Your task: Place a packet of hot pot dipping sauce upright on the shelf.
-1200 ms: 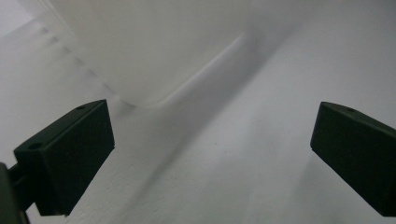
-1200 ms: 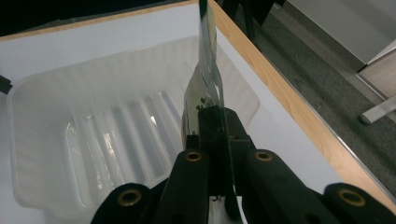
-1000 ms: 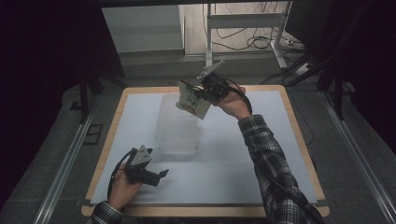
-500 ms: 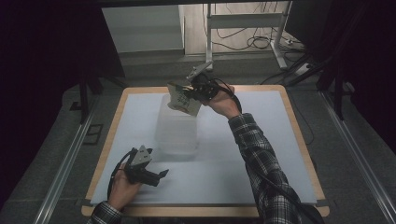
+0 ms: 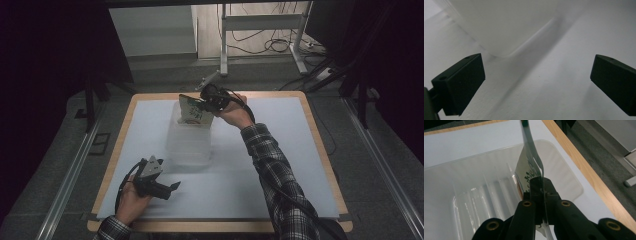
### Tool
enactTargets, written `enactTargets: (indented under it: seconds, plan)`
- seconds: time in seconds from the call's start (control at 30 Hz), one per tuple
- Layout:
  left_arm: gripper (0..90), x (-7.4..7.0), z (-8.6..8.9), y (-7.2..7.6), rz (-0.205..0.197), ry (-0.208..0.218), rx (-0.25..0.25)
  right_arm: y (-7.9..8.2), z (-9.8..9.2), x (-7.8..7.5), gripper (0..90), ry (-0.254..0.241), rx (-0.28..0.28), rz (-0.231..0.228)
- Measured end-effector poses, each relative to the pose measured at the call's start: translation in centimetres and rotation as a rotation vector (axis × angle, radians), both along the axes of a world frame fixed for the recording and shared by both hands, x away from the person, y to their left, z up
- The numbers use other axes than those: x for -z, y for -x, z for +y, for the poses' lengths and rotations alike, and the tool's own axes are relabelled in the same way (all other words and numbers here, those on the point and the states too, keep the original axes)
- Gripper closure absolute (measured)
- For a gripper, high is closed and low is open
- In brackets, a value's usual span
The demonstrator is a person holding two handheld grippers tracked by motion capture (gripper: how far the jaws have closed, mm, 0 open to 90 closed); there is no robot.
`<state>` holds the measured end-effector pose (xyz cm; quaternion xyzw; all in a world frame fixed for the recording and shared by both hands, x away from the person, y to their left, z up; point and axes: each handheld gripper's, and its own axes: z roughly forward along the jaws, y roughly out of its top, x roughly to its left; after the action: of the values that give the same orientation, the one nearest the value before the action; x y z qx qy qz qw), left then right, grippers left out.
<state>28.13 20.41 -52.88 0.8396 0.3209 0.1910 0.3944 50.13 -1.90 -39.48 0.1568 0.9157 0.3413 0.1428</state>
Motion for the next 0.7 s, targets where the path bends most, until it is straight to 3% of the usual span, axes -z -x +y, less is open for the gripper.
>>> enactTargets:
  seconds: [0.13,0.47,0.7]
  plan:
    - [0.0,-0.01,0.04,0.00,-0.001,-0.002,0.000,-0.09,0.30,0.13,77.1,-0.045,0.006,-0.003]
    - [0.0,0.01,-0.05,-0.01,0.001,-0.008,0.000,0.31,-0.15,0.34,48.8,-0.029,0.016,-0.040]
    - [0.0,0.04,-0.05,-0.01,0.001,-0.008,-0.002,0.43,-0.48,0.54,35.0,-0.049,0.031,-0.006]
